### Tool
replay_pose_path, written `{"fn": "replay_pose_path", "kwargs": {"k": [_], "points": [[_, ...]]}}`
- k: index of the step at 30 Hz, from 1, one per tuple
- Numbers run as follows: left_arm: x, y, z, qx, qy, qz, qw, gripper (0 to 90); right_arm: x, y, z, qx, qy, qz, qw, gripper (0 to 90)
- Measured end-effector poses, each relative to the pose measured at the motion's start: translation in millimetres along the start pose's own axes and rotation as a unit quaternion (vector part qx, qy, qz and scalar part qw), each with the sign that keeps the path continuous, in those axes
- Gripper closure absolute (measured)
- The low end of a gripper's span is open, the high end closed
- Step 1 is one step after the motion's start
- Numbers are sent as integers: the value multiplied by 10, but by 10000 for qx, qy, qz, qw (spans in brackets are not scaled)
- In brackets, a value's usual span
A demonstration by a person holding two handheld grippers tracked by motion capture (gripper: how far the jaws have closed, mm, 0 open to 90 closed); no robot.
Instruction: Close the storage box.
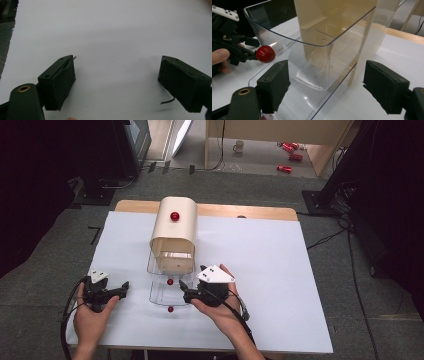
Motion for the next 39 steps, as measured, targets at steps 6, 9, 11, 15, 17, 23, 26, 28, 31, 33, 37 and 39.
{"fn": "replay_pose_path", "kwargs": {"k": [6, 9, 11, 15, 17, 23, 26, 28, 31, 33, 37, 39], "points": [[-1, 1, 1, 7, 3, 2, 10000, 140, -64, 141, 20, -111, -49, -97, 9999, 213], [-1, 0, 0, -4, -1, 6, 10000, 141, -101, 226, 38, -214, -54, -108, 9997, 213], [-1, 2, 1, 8, 5, 5, 10000, 141, -140, 305, 61, -276, -34, -96, 9996, 213], [-1, 1, 1, 0, 1, 9, 10000, 141, -202, 405, 65, -363, -56, -135, 9992, 213], [-2, 2, 2, 8, 4, 8, 10000, 140, -226, 444, 65, -383, -65, -176, 9991, 214], [-1, 3, 2, 14, 4, 5, 10000, 140, -271, 547, 102, -412, -27, -347, 9985, 216], [-2, 3, 3, 16, 7, 5, 10000, 141, -279, 575, 112, -427, -13, -396, 9983, 217], [-3, 1, 3, 11, 4, 4, 10000, 140, -293, 618, 135, -432, -2, -446, 9981, 207], [-2, 2, 2, 14, 4, 3, 10000, 140, -312, 611, 142, -459, 13, -393, 9982, 197], [-2, 1, 2, 10, 4, 3, 10000, 141, -318, 606, 135, -453, 12, -420, 9981, 200], [0, 3, 1, 18, 6, -6, 10000, 141, -308, 523, 13, -403, -69, -473, 9980, 217], [0, 2, 0, 6, 0, -2, 10000, 140, -281, 477, -79, -404, -142, -450, 9981, 197]]}}
Point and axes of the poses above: each handheld gripper's, and its own axes: x roughly backward along the jaws, z roughly out of its top, y roughly to its right, the point moved 9 cm from there along -x, roughly forward along the jaws, and after that the axes turned 12 degrees about z, right-handed, at the moved point
